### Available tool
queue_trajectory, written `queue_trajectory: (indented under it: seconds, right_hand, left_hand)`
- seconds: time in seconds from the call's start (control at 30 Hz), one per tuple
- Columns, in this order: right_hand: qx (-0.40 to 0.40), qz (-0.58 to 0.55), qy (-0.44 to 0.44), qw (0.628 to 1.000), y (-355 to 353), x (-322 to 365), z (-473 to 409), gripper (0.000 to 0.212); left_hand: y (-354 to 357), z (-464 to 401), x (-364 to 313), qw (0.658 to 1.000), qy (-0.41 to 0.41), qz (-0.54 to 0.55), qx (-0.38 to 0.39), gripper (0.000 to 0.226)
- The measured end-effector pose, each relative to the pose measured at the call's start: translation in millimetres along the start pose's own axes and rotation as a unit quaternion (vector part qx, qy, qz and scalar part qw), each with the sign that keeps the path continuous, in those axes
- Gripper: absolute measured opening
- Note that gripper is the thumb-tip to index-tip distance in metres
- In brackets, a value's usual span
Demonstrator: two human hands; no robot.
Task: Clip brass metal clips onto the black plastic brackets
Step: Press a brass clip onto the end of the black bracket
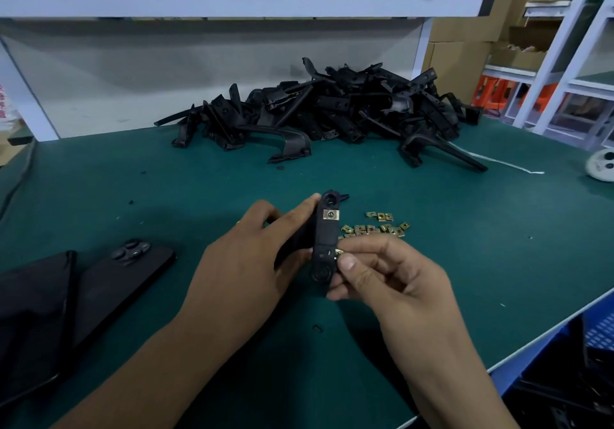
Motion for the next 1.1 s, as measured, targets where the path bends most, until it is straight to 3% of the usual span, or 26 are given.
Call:
queue_trajectory:
  seconds: [0.33, 0.5, 0.67, 0.83, 0.97, 1.1]
  right_hand:
    - [0.007, -0.010, 0.022, 1.000, -4, 2, 2, 0.011]
    - [0.036, -0.018, 0.028, 0.999, -3, 5, 3, 0.008]
    - [0.104, -0.116, 0.073, 0.985, -4, 6, 2, 0.028]
    - [0.150, -0.136, 0.123, 0.972, -7, 3, 3, 0.038]
    - [0.120, -0.101, 0.116, 0.981, -2, 1, 0, 0.034]
    - [0.086, -0.110, 0.081, 0.987, 2, 4, 0, 0.022]
  left_hand:
    - [-1, 0, -2, 0.998, 0.006, -0.052, 0.015, 0.066]
    - [0, 1, -1, 0.998, 0.023, 0.006, 0.056, 0.060]
    - [-4, 3, -8, 0.986, 0.114, 0.080, 0.095, 0.039]
    - [-1, 5, -19, 0.975, 0.167, 0.091, 0.117, 0.044]
    - [3, 7, -22, 0.976, 0.158, 0.090, 0.120, 0.054]
    - [-3, 3, -18, 0.995, 0.086, 0.002, 0.042, 0.066]
Point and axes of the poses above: each hand's wrist, its own z-axis away from the middle knuckle, its own y-axis out of the palm, x = y × z, the point moved 3 cm from there along -z, towards the middle knuckle, and after that the axes turned 12 degrees about x, right-handed, at the moved point
